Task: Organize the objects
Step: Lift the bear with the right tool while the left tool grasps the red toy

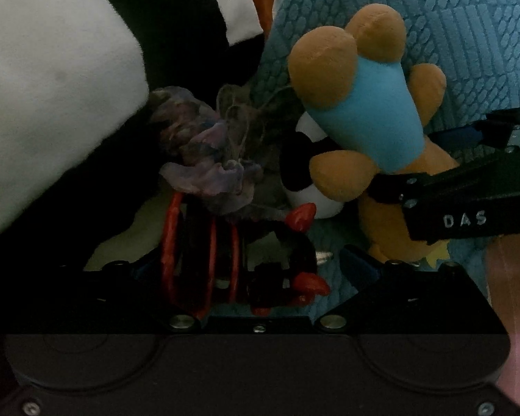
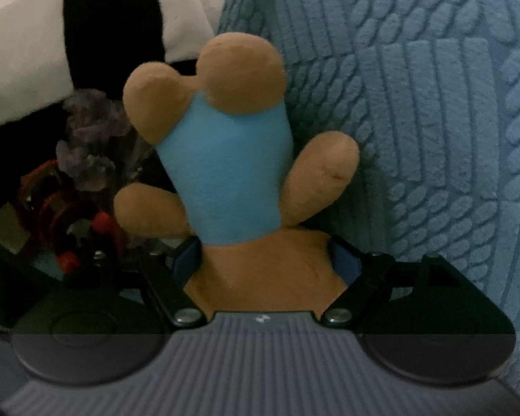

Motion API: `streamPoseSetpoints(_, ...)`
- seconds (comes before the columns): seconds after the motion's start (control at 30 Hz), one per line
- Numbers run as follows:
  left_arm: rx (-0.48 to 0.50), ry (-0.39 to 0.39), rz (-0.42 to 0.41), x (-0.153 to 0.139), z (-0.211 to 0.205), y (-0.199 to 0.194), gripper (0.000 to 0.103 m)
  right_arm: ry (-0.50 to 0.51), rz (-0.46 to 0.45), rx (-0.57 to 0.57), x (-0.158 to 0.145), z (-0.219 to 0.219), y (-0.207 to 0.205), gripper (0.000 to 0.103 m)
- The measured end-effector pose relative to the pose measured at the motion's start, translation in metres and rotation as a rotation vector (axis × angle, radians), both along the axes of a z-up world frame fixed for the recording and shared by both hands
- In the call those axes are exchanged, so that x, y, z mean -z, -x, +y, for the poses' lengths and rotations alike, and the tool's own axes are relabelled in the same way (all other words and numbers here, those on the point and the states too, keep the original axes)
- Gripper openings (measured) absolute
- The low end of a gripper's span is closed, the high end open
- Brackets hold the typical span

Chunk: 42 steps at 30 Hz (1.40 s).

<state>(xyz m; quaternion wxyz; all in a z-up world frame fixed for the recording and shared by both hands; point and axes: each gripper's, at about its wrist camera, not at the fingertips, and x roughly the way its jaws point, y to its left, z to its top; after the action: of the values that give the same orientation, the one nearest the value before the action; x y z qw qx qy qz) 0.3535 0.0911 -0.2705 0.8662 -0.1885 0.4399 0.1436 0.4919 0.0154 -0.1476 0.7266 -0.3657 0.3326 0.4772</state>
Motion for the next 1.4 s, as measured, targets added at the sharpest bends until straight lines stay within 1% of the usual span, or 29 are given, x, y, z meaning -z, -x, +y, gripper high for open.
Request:
streamPoseSetpoints(0.07,-0.002,0.001,0.005,0.001,0.0,-0.002,0.096,0.016,-0.032,-0.02,0.004,0.001,0.003,0.083)
streamPoseSetpoints(0.13,-0.008,0.006,0.002,0.001,0.001,-0.002,0.096,0.02,-0.04,-0.015,0.005,0.002,0.005,0.081)
streamPoseSetpoints(0.17,-0.009,0.012,0.001,0.002,0.001,-0.003,0.096,0.024,-0.042,-0.013,0.005,0.002,0.006,0.076)
streamPoseSetpoints(0.2,-0.01,0.016,0.006,0.002,0.002,-0.003,0.094,0.03,-0.055,-0.013,0.004,0.002,0.009,0.074)
streamPoseSetpoints(0.27,-0.011,0.03,0.015,0.005,0.005,-0.003,0.093,0.04,-0.075,-0.015,0.0,0.0,0.015,0.064)
streamPoseSetpoints(0.33,-0.018,0.046,0.008,0.004,0.008,-0.001,0.093,0.048,-0.086,-0.013,-0.004,-0.003,0.02,0.06)
streamPoseSetpoints(0.4,-0.02,0.058,0.001,0.004,0.009,0.001,0.093,0.048,-0.088,-0.005,-0.007,-0.007,0.021,0.058)
streamPoseSetpoints(0.5,-0.018,0.089,-0.012,0.003,0.011,0.005,0.093,0.036,-0.089,0.037,-0.017,-0.017,0.019,0.057)
streamPoseSetpoints(0.63,-0.03,0.144,-0.021,0.002,0.013,0.013,0.093,0.025,-0.06,0.098,-0.029,-0.037,0.017,0.057)
streamPoseSetpoints(0.8,-0.022,0.164,-0.025,-0.001,0.01,0.025,0.093,0.007,-0.004,0.179,-0.043,-0.067,0.018,0.057)
streamPoseSetpoints(0.9,-0.014,0.177,-0.028,-0.005,0.008,0.028,0.093,-0.004,0.029,0.229,-0.056,-0.078,0.014,0.057)
streamPoseSetpoints(0.93,-0.011,0.177,-0.033,-0.006,0.005,0.032,0.093,-0.008,0.046,0.251,-0.059,-0.085,0.015,0.057)
streamPoseSetpoints(0.97,-0.009,0.172,-0.037,-0.009,0.006,0.042,0.093,-0.012,0.06,0.271,-0.06,-0.1,0.027,0.057)
streamPoseSetpoints(1.0,-0.007,0.168,-0.038,-0.01,0.006,0.044,0.093,-0.012,0.08,0.293,-0.067,-0.107,0.024,0.057)
streamPoseSetpoints(1.03,-0.003,0.168,-0.038,-0.012,0.003,0.027,0.093,-0.011,0.098,0.309,-0.07,-0.114,0.025,0.057)
streamPoseSetpoints(1.07,0.0,0.168,-0.04,-0.014,0.0,0.029,0.093,-0.011,0.113,0.317,-0.072,-0.119,0.027,0.057)
streamPoseSetpoints(1.13,0.005,0.167,-0.043,-0.018,-0.007,0.036,0.092,-0.004,0.138,0.329,-0.074,-0.125,0.042,0.057)
streamPoseSetpoints(1.27,0.013,0.154,-0.053,-0.021,-0.01,0.051,0.092,0.019,0.193,0.359,-0.073,-0.136,0.053,0.057)
streamPoseSetpoints(1.4,0.013,0.165,-0.057,-0.025,-0.011,0.058,0.092,0.05,0.235,0.387,-0.076,-0.153,0.056,0.057)
